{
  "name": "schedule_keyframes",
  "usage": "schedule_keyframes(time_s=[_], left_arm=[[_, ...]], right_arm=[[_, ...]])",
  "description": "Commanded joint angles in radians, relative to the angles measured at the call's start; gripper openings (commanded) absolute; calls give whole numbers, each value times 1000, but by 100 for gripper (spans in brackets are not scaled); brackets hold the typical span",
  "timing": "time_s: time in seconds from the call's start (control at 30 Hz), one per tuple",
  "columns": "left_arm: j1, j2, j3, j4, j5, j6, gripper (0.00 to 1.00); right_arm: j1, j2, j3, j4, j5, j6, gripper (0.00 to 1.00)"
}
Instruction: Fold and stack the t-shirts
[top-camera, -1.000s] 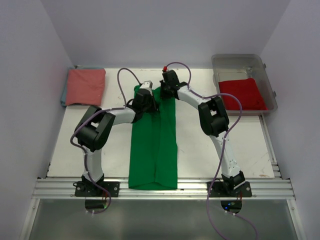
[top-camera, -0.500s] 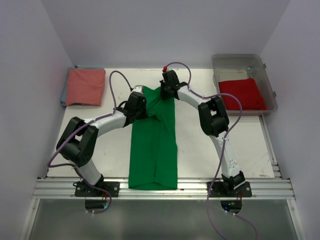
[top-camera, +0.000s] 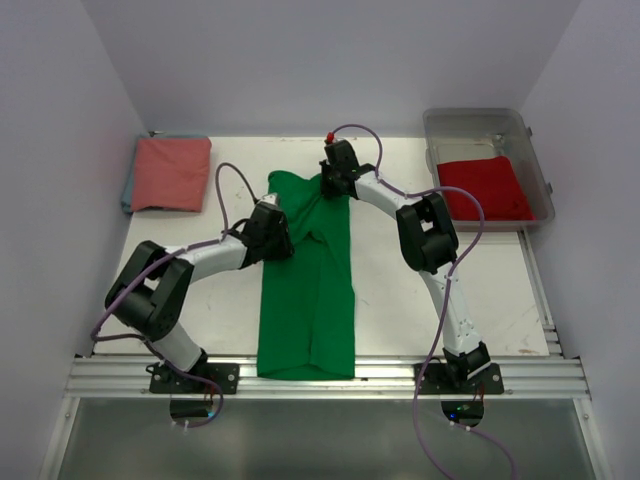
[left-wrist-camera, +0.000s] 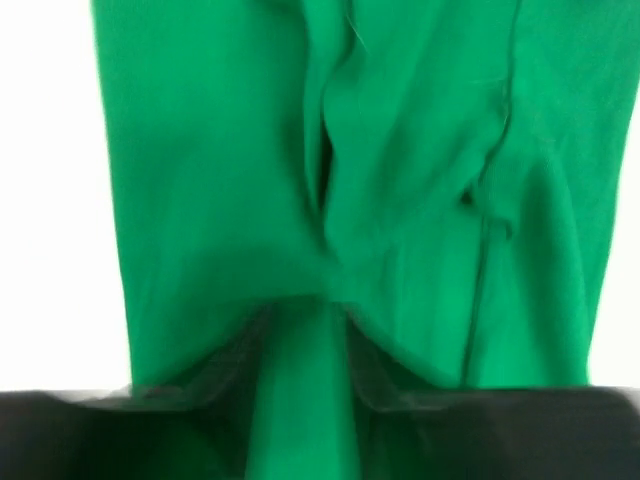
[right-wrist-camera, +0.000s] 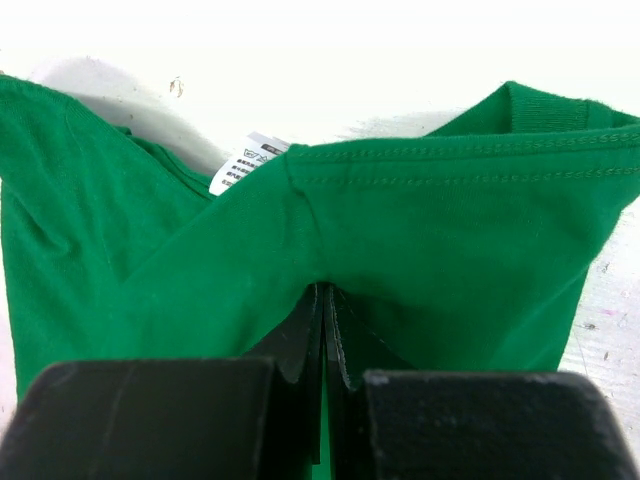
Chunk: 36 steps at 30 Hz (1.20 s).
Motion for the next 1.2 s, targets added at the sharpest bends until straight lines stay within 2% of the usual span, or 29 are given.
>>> schedule_keyframes(time_s=[0.0,0.07,0.1,0.2,0.27,0.37,0.43,0.47,0.57,0.73,0.97,1.17], left_arm=[[4,-112,-64,17,-2,-26,47],[4,-218,-119,54,-40,-40,60],[4,-252,-133,61,-60,-41,74],[6,-356,-155,111,-185,-29,97],[6,-381,-144,107,-238,-15,100],[22,-352,-104,110,-260,8,100],[50,-303,-83,148,-220,19,96],[70,-283,-78,172,-200,23,91],[123,-196,-61,258,-103,16,82],[208,-62,-20,427,70,-14,72],[228,56,66,513,173,-38,63],[228,180,149,499,245,-41,56]], right_arm=[[-33,81,-54,-193,60,-41,0],[-34,83,-55,-193,62,-42,0],[-33,84,-57,-193,62,-42,0],[-37,83,-57,-195,63,-45,0],[-36,83,-60,-195,65,-44,0],[-37,83,-58,-193,63,-45,0],[-37,83,-57,-196,63,-45,0],[-37,84,-57,-199,63,-45,0],[-37,81,-60,-199,63,-44,0],[-37,70,-69,-199,60,-42,0],[-37,63,-80,-199,62,-42,0],[-37,63,-80,-201,62,-42,0]])
